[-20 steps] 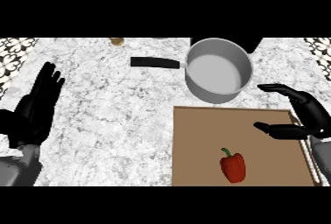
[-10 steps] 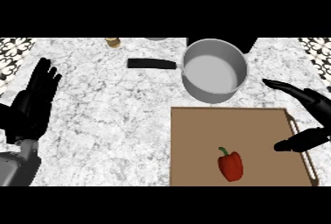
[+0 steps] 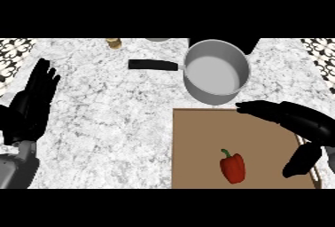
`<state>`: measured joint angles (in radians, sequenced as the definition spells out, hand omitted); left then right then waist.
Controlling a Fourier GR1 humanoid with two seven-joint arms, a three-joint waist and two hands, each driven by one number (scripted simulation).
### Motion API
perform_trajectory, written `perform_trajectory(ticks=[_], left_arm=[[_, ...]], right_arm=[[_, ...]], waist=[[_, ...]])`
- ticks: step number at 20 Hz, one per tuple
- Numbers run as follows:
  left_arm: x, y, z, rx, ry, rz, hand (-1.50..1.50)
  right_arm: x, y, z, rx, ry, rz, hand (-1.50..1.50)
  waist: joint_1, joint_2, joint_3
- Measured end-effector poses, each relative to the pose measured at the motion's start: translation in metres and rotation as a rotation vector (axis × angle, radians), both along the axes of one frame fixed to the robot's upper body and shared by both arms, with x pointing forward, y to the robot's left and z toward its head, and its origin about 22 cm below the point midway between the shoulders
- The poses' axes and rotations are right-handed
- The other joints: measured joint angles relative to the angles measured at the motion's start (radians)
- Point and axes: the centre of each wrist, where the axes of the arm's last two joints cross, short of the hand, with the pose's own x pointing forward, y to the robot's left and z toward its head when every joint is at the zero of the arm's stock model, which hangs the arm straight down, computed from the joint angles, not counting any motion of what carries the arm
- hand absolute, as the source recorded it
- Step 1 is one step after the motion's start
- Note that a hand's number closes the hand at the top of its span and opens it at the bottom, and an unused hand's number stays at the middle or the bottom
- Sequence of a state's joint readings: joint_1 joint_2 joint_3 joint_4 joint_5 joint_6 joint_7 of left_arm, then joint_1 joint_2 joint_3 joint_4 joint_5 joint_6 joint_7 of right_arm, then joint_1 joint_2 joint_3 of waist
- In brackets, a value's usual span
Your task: Pick the bell pepper from the tray and place it in the pot
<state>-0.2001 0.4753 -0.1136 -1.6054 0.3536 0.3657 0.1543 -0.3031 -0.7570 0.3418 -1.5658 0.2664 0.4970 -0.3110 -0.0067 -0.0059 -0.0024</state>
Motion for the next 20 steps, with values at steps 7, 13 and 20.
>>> perform_trajectory(ticks=[7, 13, 20], left_arm=[[-0.001, 0.002, -0.004, 0.002, 0.000, -0.003, 0.00], [0.000, -0.003, -0.004, 0.004, -0.005, -0.006, 0.00], [-0.002, -0.004, -0.005, 0.003, -0.003, -0.006, 0.00]], right_arm=[[-0.030, 0.044, -0.007, -0.161, 0.064, 0.014, -1.50], [-0.042, 0.063, -0.017, -0.187, 0.086, -0.001, -1.50], [-0.051, 0.064, -0.030, -0.278, 0.073, -0.048, -1.50]], waist=[[0.002, 0.003, 0.001], [0.005, 0.005, 0.002], [0.006, 0.005, 0.002]])
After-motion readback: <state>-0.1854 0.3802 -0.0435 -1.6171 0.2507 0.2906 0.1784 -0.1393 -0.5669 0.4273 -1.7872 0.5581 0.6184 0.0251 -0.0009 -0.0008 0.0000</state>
